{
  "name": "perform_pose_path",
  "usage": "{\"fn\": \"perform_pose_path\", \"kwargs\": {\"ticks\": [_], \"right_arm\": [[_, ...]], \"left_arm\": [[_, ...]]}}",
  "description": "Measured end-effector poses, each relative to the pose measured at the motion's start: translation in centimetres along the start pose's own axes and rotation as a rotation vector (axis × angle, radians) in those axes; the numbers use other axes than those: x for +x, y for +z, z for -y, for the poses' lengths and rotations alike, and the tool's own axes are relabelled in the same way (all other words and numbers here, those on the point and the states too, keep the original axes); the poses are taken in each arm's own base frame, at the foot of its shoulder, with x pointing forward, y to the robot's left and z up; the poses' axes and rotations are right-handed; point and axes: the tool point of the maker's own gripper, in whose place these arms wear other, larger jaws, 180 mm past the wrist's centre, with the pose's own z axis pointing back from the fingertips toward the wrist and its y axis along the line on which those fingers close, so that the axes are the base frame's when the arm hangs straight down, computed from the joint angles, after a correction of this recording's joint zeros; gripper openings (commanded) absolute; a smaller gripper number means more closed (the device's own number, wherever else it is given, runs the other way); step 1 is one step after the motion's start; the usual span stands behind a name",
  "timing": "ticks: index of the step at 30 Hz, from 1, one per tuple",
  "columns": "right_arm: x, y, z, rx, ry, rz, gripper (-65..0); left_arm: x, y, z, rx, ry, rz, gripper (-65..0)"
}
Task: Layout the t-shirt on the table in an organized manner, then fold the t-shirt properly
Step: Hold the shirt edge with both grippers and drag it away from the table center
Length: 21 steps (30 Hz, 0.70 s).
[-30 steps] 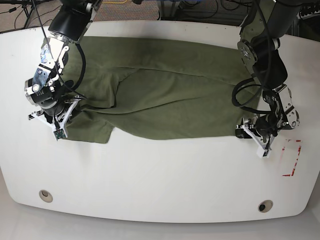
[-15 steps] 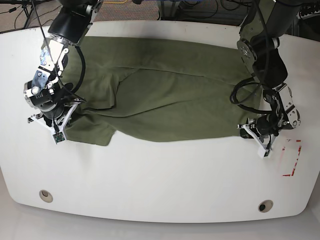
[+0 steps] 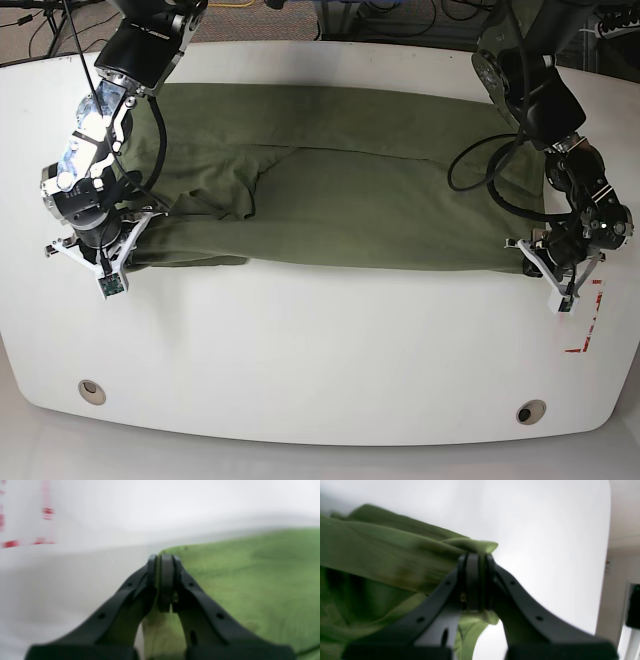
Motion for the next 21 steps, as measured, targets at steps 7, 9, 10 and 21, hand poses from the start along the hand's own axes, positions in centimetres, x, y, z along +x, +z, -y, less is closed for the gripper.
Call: {"fn": "perform_pose_path", "kwargs": {"ticks": [7,9,10,21], "right_arm": [[-0.8,1.1,-0.1,-0.016,0.016,-0.033,-62.0],[-1.4,1.3,-0.2,-0.018,0.022,-0.053,-62.0],[-1.7,1.4,-0.2,-0.018,0.024,-0.061,-62.0],[-6.3,2.3,-2.6,0.031,0.037,-0.164,-62.0]], "left_arm": [[-0.9,2.6,-1.1,0.075,-0.031,0.000,-65.0],[-0.9,3.6,-1.7,0.105,-0.033,0.017,-65.0],[-1.1,3.9,-1.9,0.116,-0.038,0.019,-65.0],[-3.4,5.5,-3.1,0.167,-0.078,-0.019,-65.0]]}}
